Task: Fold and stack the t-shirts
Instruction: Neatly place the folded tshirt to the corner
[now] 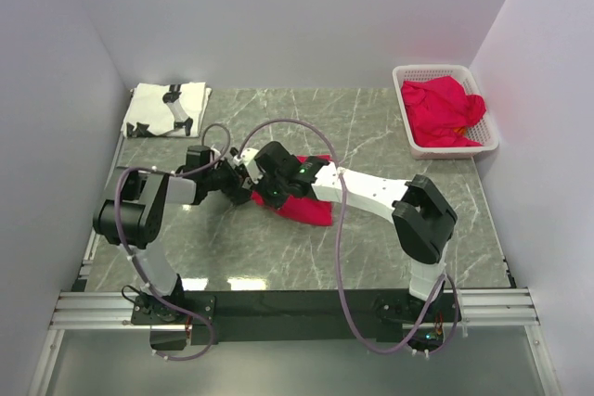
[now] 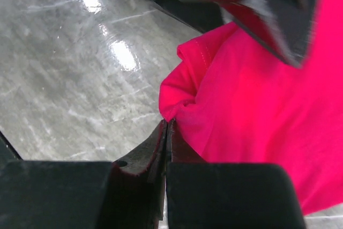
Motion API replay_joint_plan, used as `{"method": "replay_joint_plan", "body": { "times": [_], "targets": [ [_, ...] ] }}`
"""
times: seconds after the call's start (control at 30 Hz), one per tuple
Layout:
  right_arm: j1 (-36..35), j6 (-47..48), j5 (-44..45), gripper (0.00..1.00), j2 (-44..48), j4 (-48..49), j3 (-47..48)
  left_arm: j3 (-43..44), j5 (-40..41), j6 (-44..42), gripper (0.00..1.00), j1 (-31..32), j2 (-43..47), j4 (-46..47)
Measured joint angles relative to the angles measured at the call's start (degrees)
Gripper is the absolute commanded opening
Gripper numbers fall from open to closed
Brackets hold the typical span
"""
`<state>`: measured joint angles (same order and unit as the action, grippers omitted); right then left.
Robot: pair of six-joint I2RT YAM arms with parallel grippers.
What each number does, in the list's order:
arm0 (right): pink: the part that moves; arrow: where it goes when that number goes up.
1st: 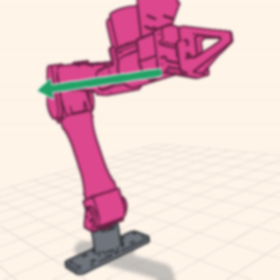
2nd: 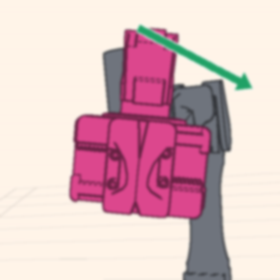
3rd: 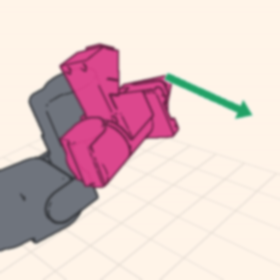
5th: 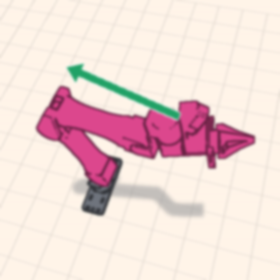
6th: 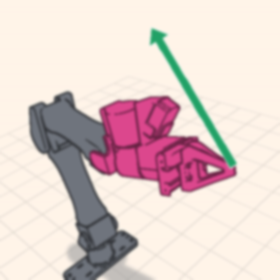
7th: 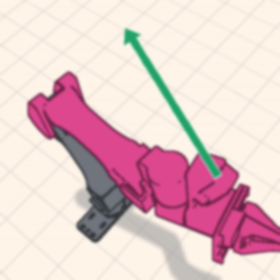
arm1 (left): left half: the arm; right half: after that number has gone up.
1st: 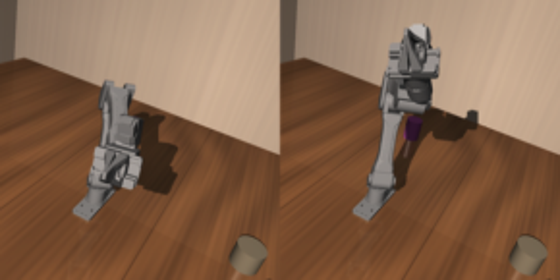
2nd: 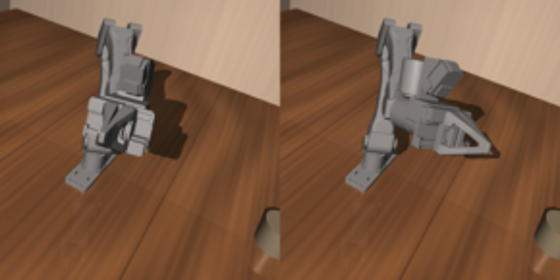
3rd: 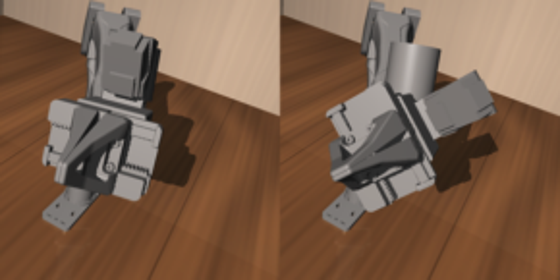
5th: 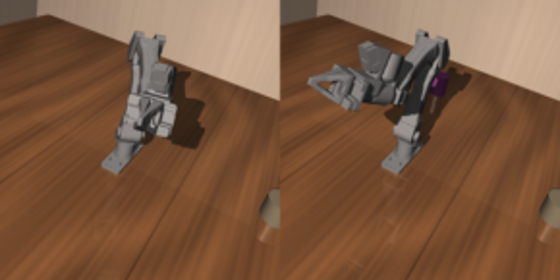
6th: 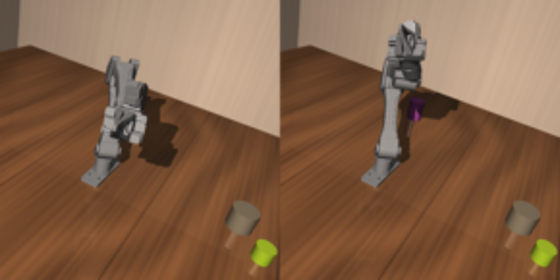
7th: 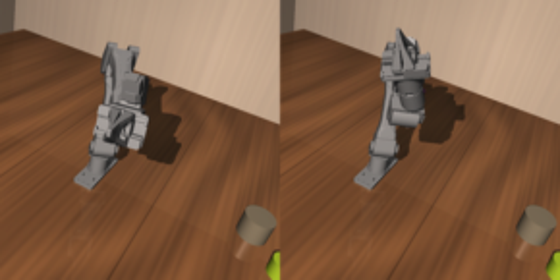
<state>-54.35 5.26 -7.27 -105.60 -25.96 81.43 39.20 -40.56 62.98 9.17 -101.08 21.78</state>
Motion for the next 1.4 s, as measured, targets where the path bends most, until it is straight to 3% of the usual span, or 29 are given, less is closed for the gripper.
{"method": "replay_joint_plan", "body": {
  "times": [0.27, 0.57, 0.77, 0.8, 0.9, 0.97, 1.07, 1.2, 1.4],
  "targets": [
    [0.0, -4.1, 2.4, 0.0, -1.4, 1.8, 1.1, 4.8, 2.5, 6.5, 0.93, 4.2, -5.4, 3.6],
    [0.0, -6.9, 4.9, 0.0, -1.5, 5.1, 2.1, 7.9, 5.7, 7.2, 0.79, 5.0, -6.9, 1.1],
    [0.0, -7.4, 4.9, 0.0, -1.5, 5.4, 2.1, 10.6, 7.2, 6.5, 0.58, 5.0, -9.2, -0.2],
    [0.0, -7.4, 4.8, 0.01, -1.6, 5.3, 2.1, 11.0, 7.4, 6.4, 0.44, 5.0, -9.5, -0.4],
    [0.0, -7.8, 4.3, 0.29, -2.3, 4.1, 3.5, 12.2, 9.7, 3.4, 0.28, 4.9, -9.9, -3.5],
    [0.3, -8.0, 3.6, 0.48, -2.6, 3.8, 4.1, 13.8, 11.1, 0.2, 0.24, 4.9, -10.1, -6.8],
    [1.3, -7.9, 2.0, 0.62, -2.1, 3.3, 3.9, 19.0, 14.5, -7.4, 0.16, 4.8, -10.2, -13.5],
    [5.9, -7.8, 0.3, 0.65, 0.9, 1.5, 2.1, 25.4, 19.6, -17.6, 0.1, 3.9, -10.2, -19.2],
    [13.2, -6.9, 0.6, 0.65, 7.1, -0.3, 0.7, 32.9, 25.5, -30.8, 0.09, 1.4, -10.6, -25.0]
  ]
}}
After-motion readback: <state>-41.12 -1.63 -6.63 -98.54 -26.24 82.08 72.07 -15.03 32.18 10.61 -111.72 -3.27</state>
